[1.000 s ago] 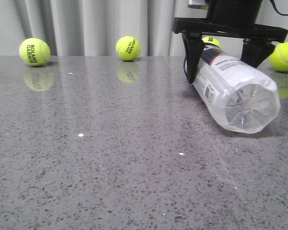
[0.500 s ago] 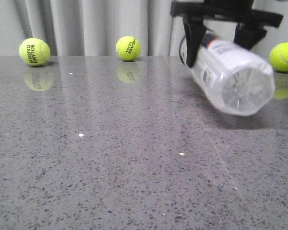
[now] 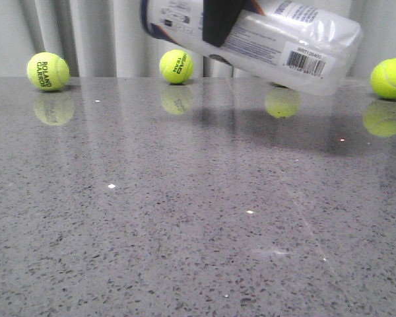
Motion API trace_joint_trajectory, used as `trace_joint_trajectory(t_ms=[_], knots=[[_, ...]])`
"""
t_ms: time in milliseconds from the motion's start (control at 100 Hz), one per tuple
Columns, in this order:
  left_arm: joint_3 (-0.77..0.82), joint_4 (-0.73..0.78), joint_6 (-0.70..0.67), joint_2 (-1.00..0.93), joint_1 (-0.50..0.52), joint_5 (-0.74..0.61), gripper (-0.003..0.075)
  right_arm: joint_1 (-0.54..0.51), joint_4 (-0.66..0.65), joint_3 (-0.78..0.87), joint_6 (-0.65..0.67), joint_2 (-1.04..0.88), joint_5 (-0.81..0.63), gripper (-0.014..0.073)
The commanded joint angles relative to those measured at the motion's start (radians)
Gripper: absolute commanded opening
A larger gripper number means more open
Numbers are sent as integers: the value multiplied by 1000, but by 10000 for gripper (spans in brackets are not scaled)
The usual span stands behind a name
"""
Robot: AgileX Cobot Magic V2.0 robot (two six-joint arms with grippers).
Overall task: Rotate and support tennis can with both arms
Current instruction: 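Lift the can with the right gripper and rotate it sideways, then lower the can flat onto the table and open the right gripper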
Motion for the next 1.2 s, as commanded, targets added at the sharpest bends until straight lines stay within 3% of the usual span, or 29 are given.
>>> trace_joint_trajectory(t_ms=[0, 180, 370, 1020, 1110, 1190], knots=[[44, -1, -3, -32, 0, -76, -20, 29, -1, -32, -154, -54, 15, 370], [44, -1, -3, -32, 0, -76, -20, 66, -1, -31, -364, -43, 47, 370], [44, -1, -3, -32, 0, -76, -20, 77, -1, -31, -455, -3, 81, 370], [44, -1, -3, -32, 0, -76, -20, 86, -2, -31, -464, 130, 81, 372], [44, -1, -3, -32, 0, -76, -20, 86, -2, -31, -464, 130, 81, 393], [44, -1, -3, -32, 0, -76, -20, 86, 0, -31, -464, 130, 81, 469]])
